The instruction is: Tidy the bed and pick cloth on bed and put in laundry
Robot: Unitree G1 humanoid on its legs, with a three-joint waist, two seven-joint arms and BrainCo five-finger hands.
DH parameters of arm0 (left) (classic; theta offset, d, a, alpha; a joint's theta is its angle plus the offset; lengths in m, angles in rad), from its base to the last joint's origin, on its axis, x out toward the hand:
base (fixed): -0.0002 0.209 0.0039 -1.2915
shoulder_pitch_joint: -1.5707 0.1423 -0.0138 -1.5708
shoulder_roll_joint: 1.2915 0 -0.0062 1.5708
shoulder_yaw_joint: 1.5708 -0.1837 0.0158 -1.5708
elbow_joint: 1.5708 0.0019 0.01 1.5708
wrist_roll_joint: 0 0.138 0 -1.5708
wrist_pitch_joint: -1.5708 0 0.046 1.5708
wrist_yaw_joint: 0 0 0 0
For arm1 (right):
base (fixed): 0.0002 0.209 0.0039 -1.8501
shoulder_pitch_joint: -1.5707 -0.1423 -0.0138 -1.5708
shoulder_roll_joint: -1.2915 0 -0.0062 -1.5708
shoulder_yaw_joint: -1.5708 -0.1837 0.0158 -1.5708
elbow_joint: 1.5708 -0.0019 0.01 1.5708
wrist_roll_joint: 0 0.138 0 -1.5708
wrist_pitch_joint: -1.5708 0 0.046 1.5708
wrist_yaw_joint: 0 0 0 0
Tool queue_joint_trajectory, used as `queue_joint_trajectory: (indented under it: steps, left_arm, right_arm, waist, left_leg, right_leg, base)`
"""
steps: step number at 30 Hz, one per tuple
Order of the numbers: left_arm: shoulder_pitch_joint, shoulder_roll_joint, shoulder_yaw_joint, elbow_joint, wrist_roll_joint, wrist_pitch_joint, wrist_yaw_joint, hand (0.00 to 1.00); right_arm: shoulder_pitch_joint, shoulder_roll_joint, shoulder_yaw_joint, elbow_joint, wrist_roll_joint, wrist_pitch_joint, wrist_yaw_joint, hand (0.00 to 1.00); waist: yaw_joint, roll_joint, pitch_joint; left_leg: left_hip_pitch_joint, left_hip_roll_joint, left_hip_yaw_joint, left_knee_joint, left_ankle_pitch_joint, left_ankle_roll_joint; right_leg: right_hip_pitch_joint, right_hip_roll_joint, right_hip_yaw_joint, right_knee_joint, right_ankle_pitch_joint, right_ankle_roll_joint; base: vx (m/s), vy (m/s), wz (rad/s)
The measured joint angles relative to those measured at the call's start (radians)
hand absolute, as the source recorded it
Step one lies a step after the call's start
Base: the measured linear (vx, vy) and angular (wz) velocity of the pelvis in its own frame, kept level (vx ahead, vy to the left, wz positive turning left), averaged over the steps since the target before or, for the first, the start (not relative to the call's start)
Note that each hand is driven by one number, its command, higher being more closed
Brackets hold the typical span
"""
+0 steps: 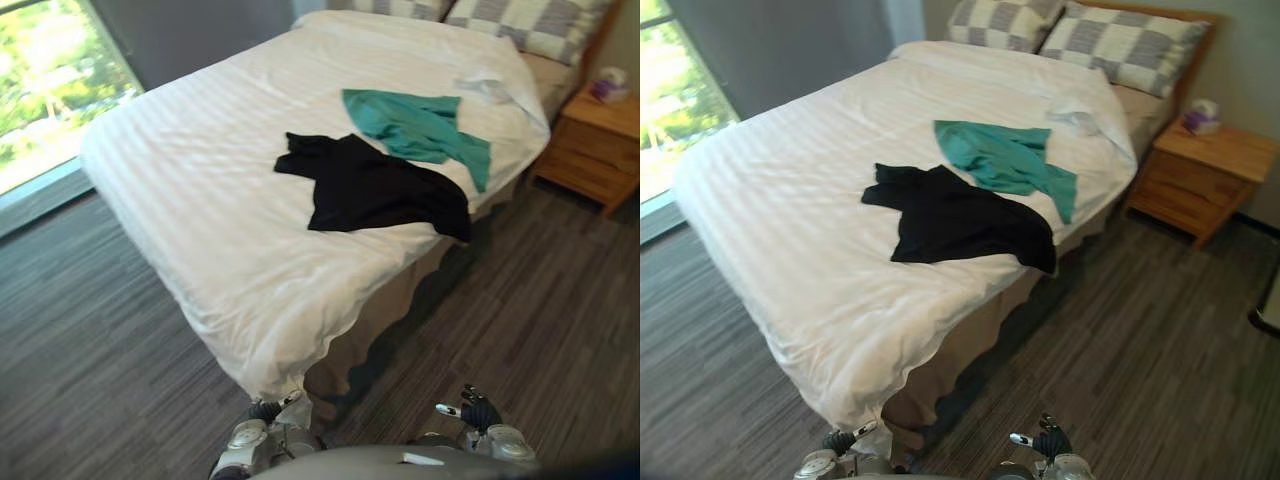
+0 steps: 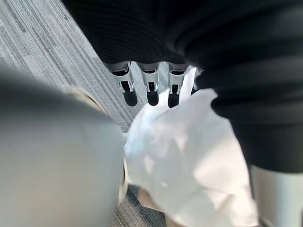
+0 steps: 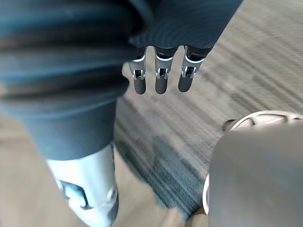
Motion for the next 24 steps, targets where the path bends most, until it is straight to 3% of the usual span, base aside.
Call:
queue_joint_trajectory:
  steps: [3,5,7,9,13,15,16,17,18,21,22,23,24]
  left_arm:
    - [0.01,-0.005,0.02,-0.017,0.019,-0.021,-0.026,0.0]
    - [0.013,-0.004,0.023,-0.016,0.028,-0.032,-0.044,0.0]
    - [0.015,0.019,0.014,0.011,0.062,-0.033,-0.071,0.0]
    - [0.013,0.04,-0.03,0.025,0.081,-0.041,-0.101,0.0]
    - [0.007,0.051,-0.063,0.048,0.084,-0.047,-0.114,0.0]
    - [0.006,0.049,-0.066,0.048,0.097,-0.049,-0.113,0.0]
    - [0.008,0.04,-0.066,0.046,0.097,-0.057,-0.113,0.0]
    - [0.012,0.039,-0.066,0.045,0.098,-0.062,-0.113,0.0]
    - [0.016,0.04,-0.066,0.044,0.097,-0.063,-0.113,0.0]
    - [0.021,0.04,-0.042,0.041,0.094,-0.065,-0.107,0.0]
    - [0.023,0.041,-0.035,0.041,0.089,-0.065,-0.106,0.0]
    - [0.023,0.048,-0.019,0.042,0.077,-0.065,-0.104,0.0]
    - [-0.001,0.043,-0.003,0.046,0.076,-0.063,-0.101,0.0]
  right_arm:
    - [0.003,0.0,0.001,-0.001,0.052,-0.019,-0.018,0.0]
    - [0.009,-0.001,0.002,0.001,0.079,-0.038,-0.018,0.0]
    - [0.012,0.011,0.0,0.0,0.09,-0.06,-0.018,0.0]
    - [0.022,0.009,-0.016,0.0,0.088,-0.089,-0.02,0.0]
    - [0.042,0.011,-0.043,0.0,0.105,-0.101,-0.026,0.0]
    - [0.046,0.016,-0.042,-0.006,0.103,-0.104,-0.026,0.0]
    - [0.044,0.018,-0.04,-0.023,0.103,-0.107,-0.026,0.0]
    - [0.043,0.021,-0.041,-0.038,0.105,-0.107,-0.026,0.0]
    - [0.047,0.033,-0.042,-0.069,0.118,-0.107,-0.023,0.0]
    - [0.074,0.057,-0.04,-0.078,0.159,-0.09,-0.018,0.0]
    - [0.073,0.064,-0.036,-0.077,0.161,-0.085,-0.016,0.0]
    - [0.074,0.084,-0.036,-0.076,0.163,-0.075,-0.015,0.0]
    - [0.069,0.089,-0.036,-0.074,0.163,-0.072,-0.01,0.0]
  waist:
    - [-0.007,0.002,-0.002]
    - [0.012,0.016,-0.012]
    - [0.005,0.009,-0.013]
    - [-0.037,-0.001,-0.014]
    - [-0.037,-0.006,-0.01]
    - [-0.037,-0.012,-0.007]
    - [-0.03,-0.005,-0.006]
    - [-0.03,-0.003,-0.003]
    - [-0.038,-0.01,-0.001]
    - [-0.031,-0.033,-0.016]
    - [-0.029,-0.039,-0.019]
    - [-0.026,-0.069,-0.03]
    - [-0.007,-0.062,-0.016]
  left_leg:
    - [-0.06,-0.03,-0.178,0.119,-0.051,-0.039]
    - [-0.011,-0.034,-0.222,0.026,-0.132,-0.063]
    - [0.06,-0.051,-0.223,-0.107,-0.168,-0.053]
    - [0.121,-0.088,-0.224,-0.243,-0.167,-0.053]
    - [0.17,-0.143,-0.201,-0.305,-0.147,-0.021]
    - [0.187,-0.156,-0.159,-0.332,-0.132,0.001]
    - [0.192,-0.149,-0.109,-0.361,-0.116,0.021]
    - [0.195,-0.149,-0.083,-0.375,-0.111,0.03]
    - [0.204,-0.151,-0.056,-0.396,-0.103,0.035]
    - [0.21,-0.141,-0.007,-0.391,-0.087,0.026]
    - [0.212,-0.139,0.004,-0.386,-0.086,0.025]
    - [0.201,-0.152,0.023,-0.362,-0.081,0.023]
    - [0.171,-0.157,-0.001,-0.333,-0.101,0.017]
  right_leg:
    - [-0.062,0.016,0.061,0.009,0.029,0.01]
    - [-0.101,0.045,0.102,0.027,0.066,0.0]
    - [-0.111,0.05,0.102,0.016,0.097,0.014]
    - [-0.108,0.028,0.091,0.001,0.126,0.037]
    - [-0.11,-0.015,0.091,-0.005,0.183,0.064]
    - [-0.123,-0.036,0.054,-0.003,0.224,0.057]
    - [-0.142,-0.044,0.006,0.016,0.24,0.031]
    - [-0.163,-0.063,-0.035,0.093,0.212,0.01]
    - [-0.194,-0.108,-0.086,0.279,0.144,-0.009]
    - [-0.17,-0.192,-0.115,0.531,0.072,-0.007]
    - [-0.157,-0.21,-0.115,0.551,0.072,-0.007]
    - [-0.143,-0.25,-0.105,0.535,0.115,0.009]
    - [-0.131,-0.202,-0.123,0.462,0.13,-0.008]
  base:
    - [0.03,0.114,-0.69]
    - [0.06,0.174,-0.87]
    - [0.06,0.194,-0.47]
    - [-0.03,0.193,0.09]
    - [-0.09,0.176,-0.22]
    - [-0.21,0.143,-0.45]
    - [-0.19,0.086,-0.53]
    - [-0.22,0.083,-0.43]
    - [-0.18,0.057,-0.24]
    - [-0.14,-0.011,-0.39]
    - [-0.03,-0.111,-0.65]
    - [-0.07,-0.153,-1.05]
    - [-0.11,-0.12,-1.16]
